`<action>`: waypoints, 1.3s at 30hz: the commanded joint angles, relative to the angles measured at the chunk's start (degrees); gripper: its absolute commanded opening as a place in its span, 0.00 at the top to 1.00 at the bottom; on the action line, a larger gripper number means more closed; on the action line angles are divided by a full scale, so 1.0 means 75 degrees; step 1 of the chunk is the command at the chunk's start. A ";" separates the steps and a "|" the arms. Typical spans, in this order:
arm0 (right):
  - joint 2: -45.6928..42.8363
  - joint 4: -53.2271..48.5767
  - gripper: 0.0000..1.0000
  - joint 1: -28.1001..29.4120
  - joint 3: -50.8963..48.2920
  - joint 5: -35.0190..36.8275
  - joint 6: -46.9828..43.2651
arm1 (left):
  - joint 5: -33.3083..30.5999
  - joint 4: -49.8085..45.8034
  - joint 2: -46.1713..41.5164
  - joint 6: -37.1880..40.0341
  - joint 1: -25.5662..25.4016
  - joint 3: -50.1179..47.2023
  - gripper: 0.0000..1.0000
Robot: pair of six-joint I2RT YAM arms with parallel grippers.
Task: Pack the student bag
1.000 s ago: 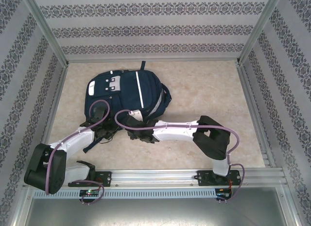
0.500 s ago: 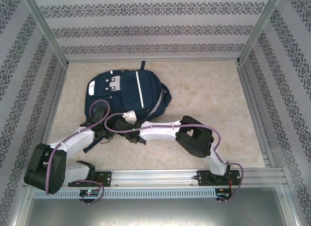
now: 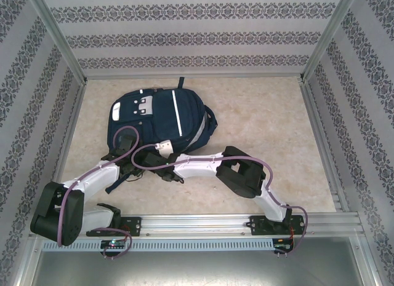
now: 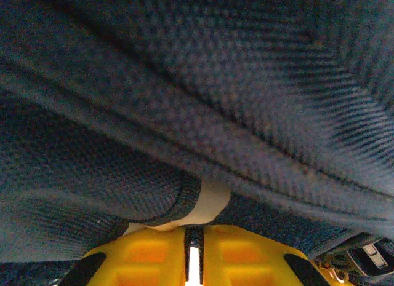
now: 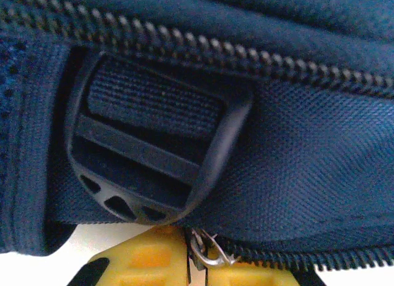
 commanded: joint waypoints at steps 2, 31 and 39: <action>-0.0492 0.0156 1.00 -0.0108 -0.0287 0.0087 -0.0086 | -0.0073 -0.0212 0.0101 0.0139 0.0020 0.0062 0.85; -0.3331 0.1035 1.00 -0.1437 -0.3594 -0.1863 -0.0104 | -0.1063 -0.1761 -0.0309 0.0873 0.1419 0.0345 1.00; -0.3603 0.1055 1.00 -0.1949 -0.4027 -0.2150 -0.0320 | -0.0606 -0.1856 -0.0349 0.1037 0.1693 0.0447 1.00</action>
